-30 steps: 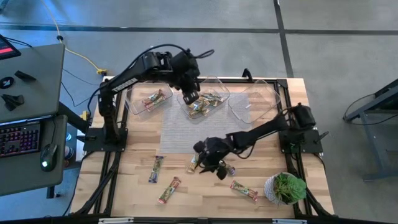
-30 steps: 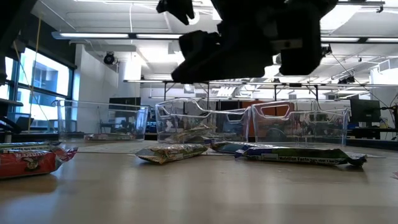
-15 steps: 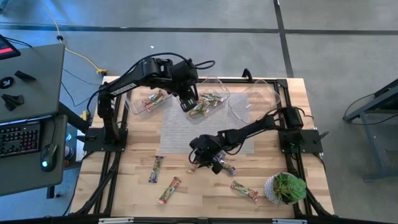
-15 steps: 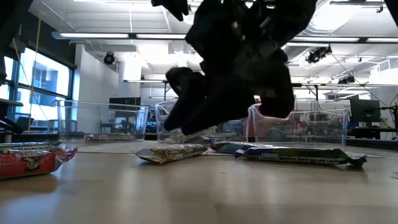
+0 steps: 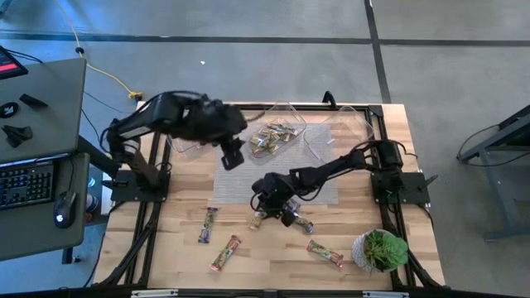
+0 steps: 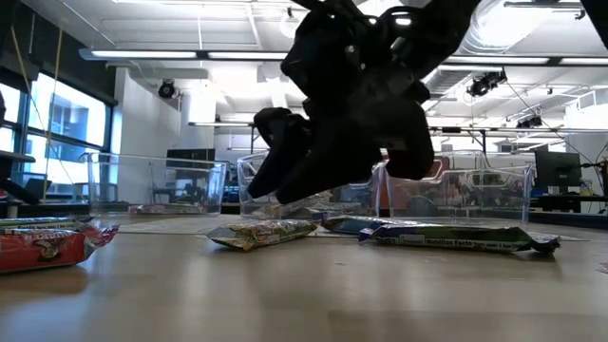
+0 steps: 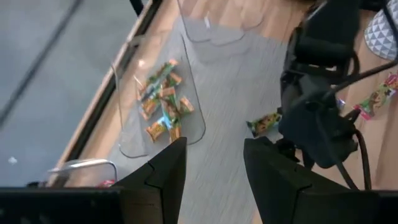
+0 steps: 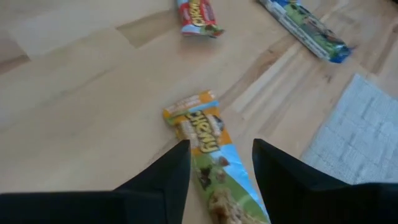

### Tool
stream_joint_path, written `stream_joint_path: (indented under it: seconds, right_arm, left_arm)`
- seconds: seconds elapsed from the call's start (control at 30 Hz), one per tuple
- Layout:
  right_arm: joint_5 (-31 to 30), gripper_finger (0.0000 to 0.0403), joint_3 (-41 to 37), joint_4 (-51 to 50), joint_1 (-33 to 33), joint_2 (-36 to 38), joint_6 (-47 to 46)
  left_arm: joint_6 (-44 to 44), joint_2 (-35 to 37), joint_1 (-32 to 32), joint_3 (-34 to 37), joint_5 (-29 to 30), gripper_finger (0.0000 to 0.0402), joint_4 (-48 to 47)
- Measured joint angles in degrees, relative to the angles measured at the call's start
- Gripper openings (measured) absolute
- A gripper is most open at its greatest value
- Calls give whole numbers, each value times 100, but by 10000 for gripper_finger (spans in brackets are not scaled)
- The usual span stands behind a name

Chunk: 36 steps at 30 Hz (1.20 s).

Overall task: Pick and place Granola Bars by type
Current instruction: Put the yellow granola bar into the middle transparent bin

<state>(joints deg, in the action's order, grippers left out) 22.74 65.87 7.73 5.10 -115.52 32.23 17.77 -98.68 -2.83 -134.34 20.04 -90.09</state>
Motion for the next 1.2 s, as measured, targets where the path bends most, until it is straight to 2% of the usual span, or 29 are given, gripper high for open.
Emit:
stream_joint_path:
  seconds: [0.17, 0.37, 0.47, 0.6, 0.8, 1.0, 1.1, 1.2]
  right_arm:
    - [-15, 168, 0, -19, 2, 0, -14]
    - [-53, 178, -3, -61, 0, 0, -42]
    - [-230, 179, -3, -61, 0, 0, -82]
    - [-322, 179, -3, -63, 25, -1, -355]
    - [-303, 179, -3, -102, 28, -2, -367]
    - [-260, 176, -3, -106, 75, -4, -170]
    - [-256, 177, -3, -202, 166, -47, 229]
    - [-241, 175, -4, -75, 220, -272, 388]
  left_arm:
    - [289, 92, -673, 4, 595, 154, 2]
    - [759, 63, -1385, 68, 1003, 154, 9]
    - [1241, 47, -1739, 310, 1519, 154, 15]
    - [1990, 143, -2252, 1016, 2225, 154, 12]
    - [3816, 313, -2765, 2724, 3059, 154, 9]
    - [6360, 348, -3007, 4416, 2394, 154, 84]
    - [7053, 346, -3096, 4996, 2128, 154, 362]
    - [7436, 348, -3178, 5198, 2110, 154, 352]
